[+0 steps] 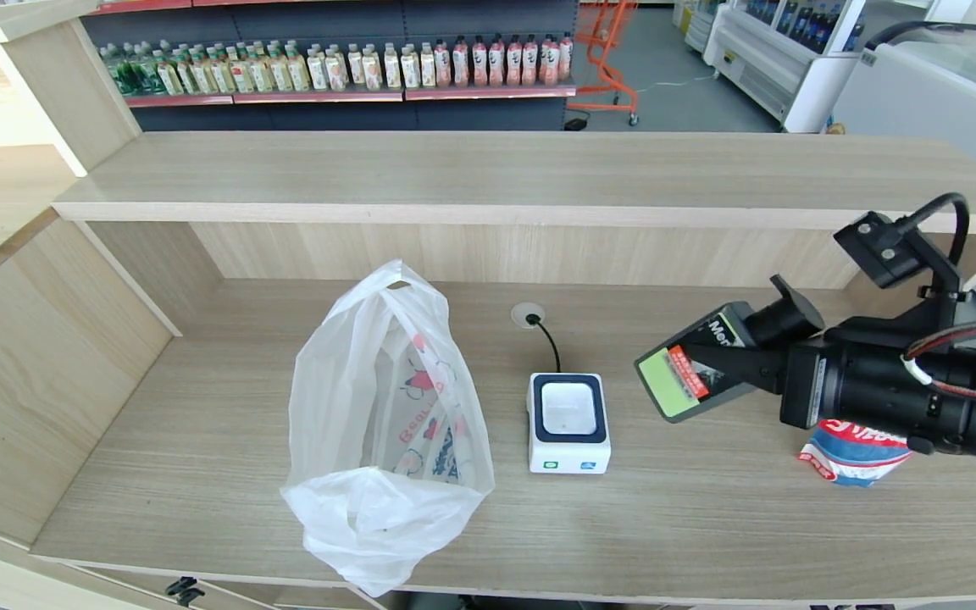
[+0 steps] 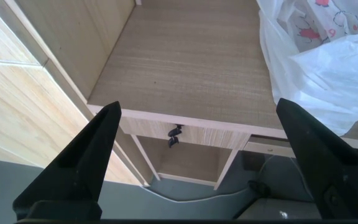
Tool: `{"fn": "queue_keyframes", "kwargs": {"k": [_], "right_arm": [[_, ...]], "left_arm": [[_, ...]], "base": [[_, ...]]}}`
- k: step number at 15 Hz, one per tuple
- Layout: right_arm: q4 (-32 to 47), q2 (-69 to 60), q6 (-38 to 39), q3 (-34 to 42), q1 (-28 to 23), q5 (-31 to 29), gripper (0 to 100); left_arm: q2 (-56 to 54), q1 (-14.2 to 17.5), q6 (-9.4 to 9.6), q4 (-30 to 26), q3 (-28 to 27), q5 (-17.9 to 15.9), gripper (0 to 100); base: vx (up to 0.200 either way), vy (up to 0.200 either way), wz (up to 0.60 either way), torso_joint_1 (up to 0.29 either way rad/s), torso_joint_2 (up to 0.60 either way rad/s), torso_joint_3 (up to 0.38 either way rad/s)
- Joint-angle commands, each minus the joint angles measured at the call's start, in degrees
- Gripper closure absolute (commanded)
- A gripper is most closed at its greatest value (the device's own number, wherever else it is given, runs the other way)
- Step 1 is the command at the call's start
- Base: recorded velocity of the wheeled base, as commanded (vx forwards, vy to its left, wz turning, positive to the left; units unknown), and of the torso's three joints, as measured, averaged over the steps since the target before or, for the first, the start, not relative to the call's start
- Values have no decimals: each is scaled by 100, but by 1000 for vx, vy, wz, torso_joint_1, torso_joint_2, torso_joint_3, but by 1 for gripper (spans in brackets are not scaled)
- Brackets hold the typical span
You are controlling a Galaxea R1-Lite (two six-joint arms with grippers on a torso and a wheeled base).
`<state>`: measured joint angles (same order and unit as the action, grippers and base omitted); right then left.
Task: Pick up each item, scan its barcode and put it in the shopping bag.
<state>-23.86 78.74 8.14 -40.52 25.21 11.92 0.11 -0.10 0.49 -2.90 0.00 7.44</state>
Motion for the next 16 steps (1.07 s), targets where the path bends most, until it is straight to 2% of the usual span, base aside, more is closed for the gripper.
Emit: {"fn": "queue_keyframes", "kwargs": {"k": [1,2,6,10,14,16], "right_arm": [[-5,-263,47,141,1,3,100],[-5,-289,126,185,1,3,100],[13,-307,530,185,1,12,100],[21,-122,1444,-79,221,38,100],[13,458,1603,-351,388,12,100],[-5,801,1585,-465,406,-6,100]], "left_arm": [[-2,1,4,0,0,3,0],[-2,1,4,0,0,3,0],[-2,1,4,0,0,3,0],[7,1,-22,0,0,3,0],[-2,1,-22,0,0,3,0],[-2,1,-5,0,0,3,0]], "base": [[-200,0,0,2,-2,2],[-200,0,0,12,2,-2],[0,0,0,0,0,0],[0,200,0,11,8,7],[0,200,0,7,9,0],[0,0,0,0,0,0]]}}
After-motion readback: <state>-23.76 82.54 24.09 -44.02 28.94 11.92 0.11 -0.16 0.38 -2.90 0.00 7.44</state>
